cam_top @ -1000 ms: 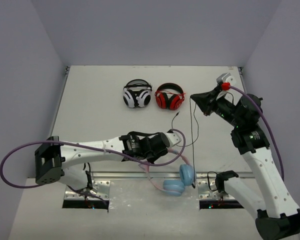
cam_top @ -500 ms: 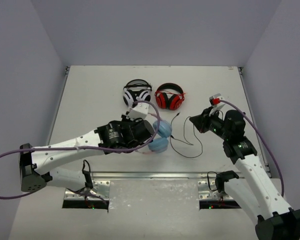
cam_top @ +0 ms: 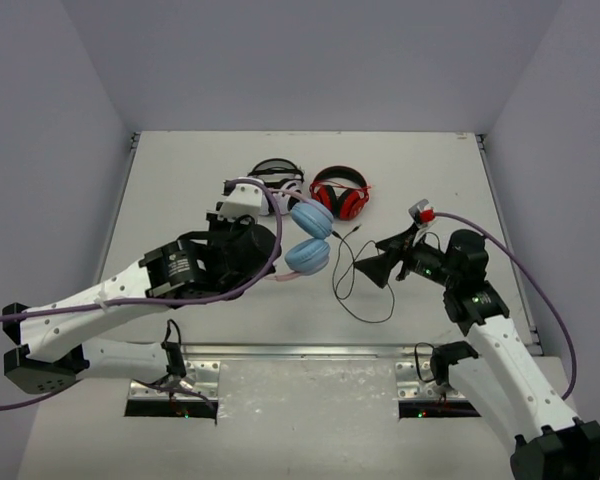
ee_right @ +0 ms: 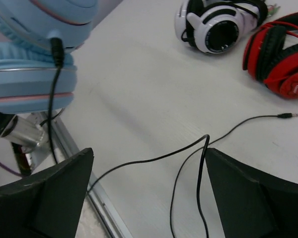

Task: Wrap the headphones

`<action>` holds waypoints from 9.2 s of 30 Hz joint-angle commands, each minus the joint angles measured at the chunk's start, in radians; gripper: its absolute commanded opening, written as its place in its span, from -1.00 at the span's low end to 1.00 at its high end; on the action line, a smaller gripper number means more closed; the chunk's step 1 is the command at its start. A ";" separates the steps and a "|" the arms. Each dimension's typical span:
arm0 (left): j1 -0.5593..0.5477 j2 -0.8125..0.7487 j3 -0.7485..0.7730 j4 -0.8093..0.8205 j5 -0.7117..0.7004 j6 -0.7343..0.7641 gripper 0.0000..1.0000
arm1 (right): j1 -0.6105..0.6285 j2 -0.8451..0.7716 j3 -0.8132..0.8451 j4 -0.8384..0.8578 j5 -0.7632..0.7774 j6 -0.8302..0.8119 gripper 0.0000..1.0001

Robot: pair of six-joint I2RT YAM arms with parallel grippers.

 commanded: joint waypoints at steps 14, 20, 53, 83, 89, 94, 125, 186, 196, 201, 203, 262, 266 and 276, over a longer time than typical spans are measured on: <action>0.000 -0.019 0.280 -0.290 -0.120 -0.261 -0.98 | 0.000 -0.127 -0.055 0.234 0.092 0.035 0.98; 0.002 -0.057 0.290 -0.168 -0.108 -0.197 -0.96 | 0.000 0.035 0.122 0.015 -0.241 -0.072 0.98; 0.022 -0.014 0.326 0.010 -0.090 -0.091 -0.90 | 0.142 0.301 -0.126 0.595 -0.229 -0.058 -0.97; -0.102 0.196 -0.260 0.583 0.620 0.544 -0.99 | 0.208 0.140 0.303 -0.216 0.064 -0.379 -0.97; -0.102 0.122 -0.247 0.646 0.682 0.538 -0.99 | 0.277 0.157 0.300 -0.190 0.171 -0.304 -0.97; -0.101 0.092 -0.240 0.650 0.676 0.521 -0.99 | 0.371 0.234 0.340 -0.232 0.378 -0.307 -0.97; -0.092 -0.071 -0.266 0.825 0.671 0.466 -0.99 | 0.383 0.294 0.363 -0.169 0.290 -0.166 -0.78; -0.090 -0.494 -0.157 0.811 0.343 0.245 -0.99 | 0.103 0.206 -0.081 0.353 0.334 0.127 -0.97; -0.092 -0.534 -0.070 0.770 0.369 0.194 -0.99 | -0.038 0.312 -0.196 0.540 0.207 0.270 -0.97; -0.092 -0.513 -0.049 0.750 0.378 0.183 -0.99 | -0.039 0.311 -0.170 0.517 0.182 0.258 -0.97; -0.092 -0.522 -0.069 0.761 0.380 0.177 -0.99 | -0.039 0.303 -0.154 0.485 0.187 0.233 -0.97; -0.090 -0.091 -0.231 0.523 1.220 0.568 -0.99 | 0.208 0.407 0.447 -0.310 0.702 0.066 -0.97; -0.090 -0.121 -0.221 0.547 1.239 0.565 -0.99 | 0.208 0.417 0.429 -0.296 0.670 0.069 -0.97; -0.092 -0.273 -0.200 0.684 1.283 0.533 -0.99 | 0.208 0.407 0.378 -0.246 0.552 0.072 -0.97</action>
